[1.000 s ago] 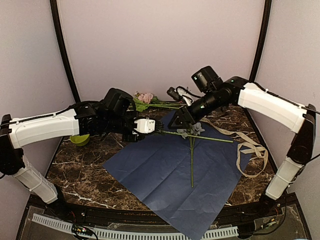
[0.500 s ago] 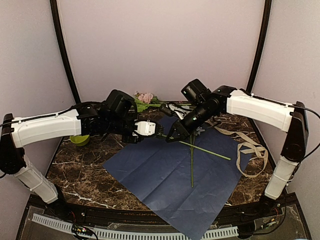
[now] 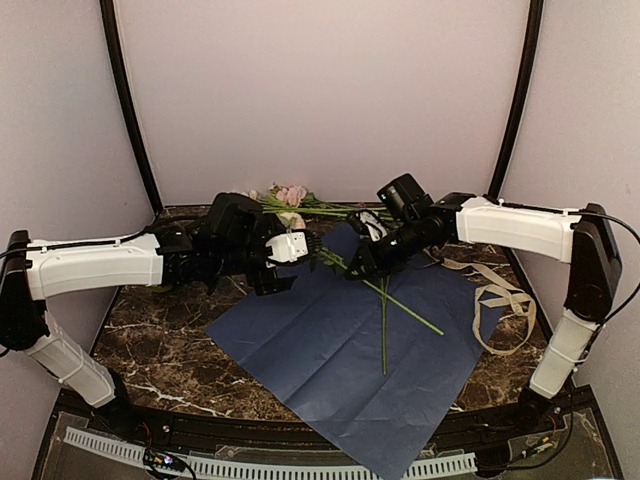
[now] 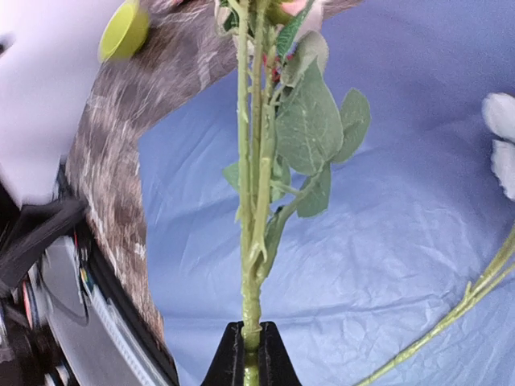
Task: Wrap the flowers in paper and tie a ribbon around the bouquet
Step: Pass from the left arm to the right, then place the fake flower on the flattened wrapping paper.
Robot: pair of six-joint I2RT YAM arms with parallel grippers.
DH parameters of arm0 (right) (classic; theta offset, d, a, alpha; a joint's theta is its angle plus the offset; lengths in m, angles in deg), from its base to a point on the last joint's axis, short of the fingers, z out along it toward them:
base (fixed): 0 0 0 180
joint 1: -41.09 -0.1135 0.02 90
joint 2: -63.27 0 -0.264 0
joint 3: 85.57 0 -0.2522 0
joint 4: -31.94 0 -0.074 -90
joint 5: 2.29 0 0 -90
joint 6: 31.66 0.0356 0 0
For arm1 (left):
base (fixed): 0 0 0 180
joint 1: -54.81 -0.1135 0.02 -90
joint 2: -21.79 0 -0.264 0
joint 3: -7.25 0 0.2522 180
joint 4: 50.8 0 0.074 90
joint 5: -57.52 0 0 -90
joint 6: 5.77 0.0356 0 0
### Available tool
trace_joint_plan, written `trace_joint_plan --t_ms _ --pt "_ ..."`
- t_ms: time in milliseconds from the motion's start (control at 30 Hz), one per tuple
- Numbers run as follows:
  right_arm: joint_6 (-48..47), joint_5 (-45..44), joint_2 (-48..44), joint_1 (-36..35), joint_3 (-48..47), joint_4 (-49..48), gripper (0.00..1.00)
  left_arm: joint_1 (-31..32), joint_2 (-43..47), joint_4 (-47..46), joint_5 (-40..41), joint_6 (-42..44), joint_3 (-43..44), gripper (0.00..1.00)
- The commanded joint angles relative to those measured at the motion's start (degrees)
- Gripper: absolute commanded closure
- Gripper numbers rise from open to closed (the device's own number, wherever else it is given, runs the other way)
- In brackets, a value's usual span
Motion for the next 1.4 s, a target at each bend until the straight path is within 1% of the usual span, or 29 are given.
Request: trace_joint_plan --t_ms 0,67,133,167,267,333,400,533,567,633,700,733,767,867,1000,1100,1233,1367 --pt "17.1 -9.0 -3.8 1.1 7.7 -20.2 1.00 -1.8 5.0 -6.1 1.2 -19.1 -2.2 0.01" --pt "24.3 -13.7 -4.6 0.7 12.3 -29.0 1.00 -4.0 4.7 -5.1 -1.5 -29.8 -3.1 0.01" --pt "27.9 -19.7 -5.3 -0.5 18.6 -37.8 1.00 -6.4 2.7 -2.7 -5.0 -39.4 -4.4 0.02" --pt "29.0 -22.7 -5.1 -1.2 20.4 -40.5 1.00 -7.2 1.4 -1.2 -5.8 -43.3 -5.2 0.04" --pt "31.4 -27.6 -2.6 -2.4 22.6 -44.0 1.00 -8.0 -3.1 3.9 -5.2 -50.8 -6.5 0.15" --pt "32.5 -29.2 -1.0 -3.0 24.1 -46.2 1.00 -8.0 -5.0 5.1 -5.3 -53.0 -7.6 0.19" --pt "32.6 -29.9 0.9 -3.3 25.1 -48.4 1.00 -8.0 -6.0 5.0 -5.0 -54.1 -9.1 0.23" --pt "32.6 -29.2 4.9 -3.6 23.1 -44.7 1.00 -8.0 -7.7 5.3 -2.8 -54.6 -11.4 0.26" --pt "33.0 -29.1 4.9 -3.7 23.4 -44.7 0.96 -8.0 -8.4 5.9 -2.3 -54.7 -11.6 0.28" --pt "33.2 -29.4 4.1 -3.8 24.1 -44.3 0.84 -8.0 -9.6 6.7 -1.9 -54.9 -12.1 0.30" --pt "32.9 -30.4 3.0 -3.9 24.2 -42.3 0.71 -8.0 -10.5 7.0 -2.0 -55.0 -12.7 0.31" --pt "32.7 -31.0 2.2 -3.9 24.3 -41.1 0.67 -8.0 -10.7 6.9 -2.4 -55.3 -13.0 0.31" --pt "32.6 -31.3 1.3 -3.9 24.5 -40.3 0.64 -8.0 -10.9 6.8 -2.8 -55.5 -13.5 0.32" --pt "31.2 -31.2 -2.2 -3.9 25.3 -39.1 0.59 -8.0 -10.1 5.9 -4.0 -55.9 -14.4 0.32" --pt "29.2 -32.6 -7.3 -3.6 24.9 -35.6 0.56 -8.1 -7.7 4.0 -5.0 -54.4 -14.4 0.32" --pt "29.2 -32.6 -11.3 -2.2 22.7 -31.6 0.56 -9.9 -6.9 4.1 -7.0 -53.5 -11.6 0.31" --pt "29.2 -32.6 -13.7 1.7 20.2 -27.1 0.56 -16.9 -8.1 3.8 -11.1 -52.1 -5.3 0.28" --pt "29.2 -32.6 -14.3 5.4 19.5 -25.2 0.56 -22.1 -14.8 5.2 -12.2 -48.2 7.7 0.26"
